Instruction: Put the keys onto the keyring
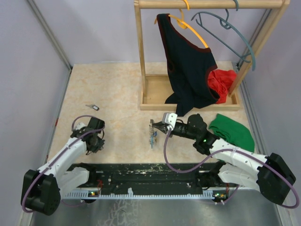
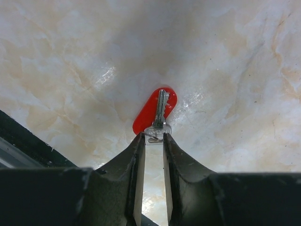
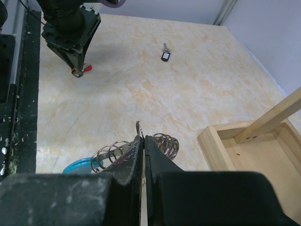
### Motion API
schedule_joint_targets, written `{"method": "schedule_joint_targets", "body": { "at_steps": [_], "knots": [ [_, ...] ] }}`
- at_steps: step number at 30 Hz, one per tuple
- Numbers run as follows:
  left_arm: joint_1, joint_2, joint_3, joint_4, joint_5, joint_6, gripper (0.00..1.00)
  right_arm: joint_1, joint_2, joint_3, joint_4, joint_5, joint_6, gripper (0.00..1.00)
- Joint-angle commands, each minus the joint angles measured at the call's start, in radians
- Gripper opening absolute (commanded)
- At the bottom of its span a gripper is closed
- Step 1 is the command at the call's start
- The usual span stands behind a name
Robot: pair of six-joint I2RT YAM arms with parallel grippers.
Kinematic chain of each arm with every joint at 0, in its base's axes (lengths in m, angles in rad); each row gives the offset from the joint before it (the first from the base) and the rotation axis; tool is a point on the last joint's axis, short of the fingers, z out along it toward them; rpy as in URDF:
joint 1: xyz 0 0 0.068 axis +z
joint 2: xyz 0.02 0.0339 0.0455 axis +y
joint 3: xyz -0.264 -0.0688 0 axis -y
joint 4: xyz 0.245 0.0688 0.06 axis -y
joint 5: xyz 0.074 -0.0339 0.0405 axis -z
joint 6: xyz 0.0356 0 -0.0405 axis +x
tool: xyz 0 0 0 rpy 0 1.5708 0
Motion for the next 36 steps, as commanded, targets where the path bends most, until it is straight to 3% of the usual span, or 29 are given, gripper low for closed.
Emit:
{"method": "schedule_joint_targets", "body": {
  "at_steps": [1, 7, 15, 22, 26, 31, 36],
  "knots": [
    [0.007, 0.013, -0.01, -0.002, 0.006, -0.014, 0.27, 0.012, -0.037, 0.013, 0.078, 0.003, 0.002, 0.0],
    [0.007, 0.014, -0.022, 0.034, 0.021, 0.009, 0.1, 0.013, -0.039, 0.011, 0.079, 0.007, 0.0, 0.0],
    [0.006, 0.004, -0.024, 0.13, 0.076, 0.111, 0.02, 0.013, -0.037, 0.014, 0.071, 0.01, -0.002, 0.0],
    [-0.001, 0.091, -0.011, 0.348, 0.269, 0.256, 0.05, 0.013, -0.035, 0.017, 0.065, 0.011, -0.004, 0.0],
    [-0.059, 0.143, 0.027, 0.433, 0.321, 0.312, 0.07, 0.014, -0.028, 0.02, 0.063, 0.011, -0.005, 0.0],
    [-0.163, 0.168, 0.131, 0.369, 0.215, 0.346, 0.14, 0.013, -0.02, 0.026, 0.051, 0.012, -0.009, 0.0],
    [-0.165, 0.124, 0.149, 0.239, 0.075, 0.328, 0.25, 0.013, -0.016, 0.03, 0.047, 0.008, -0.009, 0.0]
  ]
}}
